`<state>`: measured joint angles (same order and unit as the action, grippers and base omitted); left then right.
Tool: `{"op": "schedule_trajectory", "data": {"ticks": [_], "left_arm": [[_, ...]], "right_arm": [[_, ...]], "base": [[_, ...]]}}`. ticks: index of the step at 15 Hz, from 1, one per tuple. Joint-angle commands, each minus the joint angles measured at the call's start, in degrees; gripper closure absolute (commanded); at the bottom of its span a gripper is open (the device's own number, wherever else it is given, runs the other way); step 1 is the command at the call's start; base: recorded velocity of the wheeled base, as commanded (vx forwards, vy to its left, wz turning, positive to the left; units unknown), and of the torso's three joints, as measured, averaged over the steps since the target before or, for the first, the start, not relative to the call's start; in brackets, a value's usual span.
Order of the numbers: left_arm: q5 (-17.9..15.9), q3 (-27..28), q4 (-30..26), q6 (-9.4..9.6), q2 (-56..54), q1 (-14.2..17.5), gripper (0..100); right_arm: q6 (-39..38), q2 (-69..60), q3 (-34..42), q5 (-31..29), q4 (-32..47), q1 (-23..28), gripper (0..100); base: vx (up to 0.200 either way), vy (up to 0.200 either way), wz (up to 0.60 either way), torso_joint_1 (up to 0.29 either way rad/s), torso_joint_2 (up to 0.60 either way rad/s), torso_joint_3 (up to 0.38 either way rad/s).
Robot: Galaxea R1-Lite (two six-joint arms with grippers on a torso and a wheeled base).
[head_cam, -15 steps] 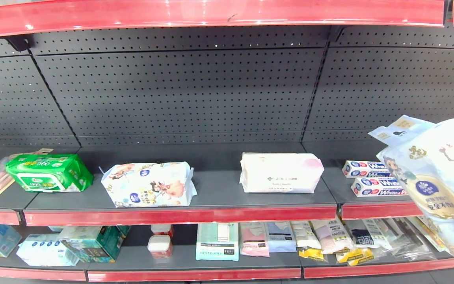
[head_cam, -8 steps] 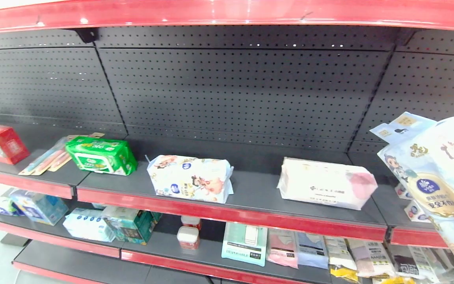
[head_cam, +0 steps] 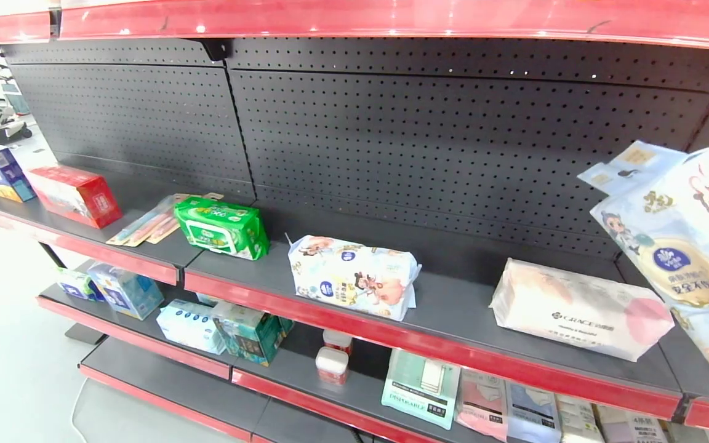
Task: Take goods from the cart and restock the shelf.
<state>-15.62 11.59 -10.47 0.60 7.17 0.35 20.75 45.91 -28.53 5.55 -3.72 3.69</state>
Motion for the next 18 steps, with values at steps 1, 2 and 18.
{"op": "schedule_trajectory", "data": {"ticks": [1, 2, 18], "left_arm": [[0.1, -3.7, -0.5, 0.02, -7.2, 0.0, 0], [0.9, -4.3, -0.3, 0.02, -7.2, 0.0, 0], [11.0, -6.8, 2.6, 0.46, -7.2, 0.0, 0]], "right_arm": [[0.0, 5.9, -5.3, 0.2, -0.1, -4.9, 100], [0.0, 8.1, -7.1, 0.2, -0.1, -6.8, 100], [-3.1, 25.5, -9.8, 0.3, -6.7, -18.7, 100]], "base": [[0.000, 0.000, 0.00, 0.000, 0.00, 0.000], [0.000, 0.000, 0.00, 0.000, 0.00, 0.000], [0.000, 0.000, 0.00, 0.000, 0.00, 0.000]]}}
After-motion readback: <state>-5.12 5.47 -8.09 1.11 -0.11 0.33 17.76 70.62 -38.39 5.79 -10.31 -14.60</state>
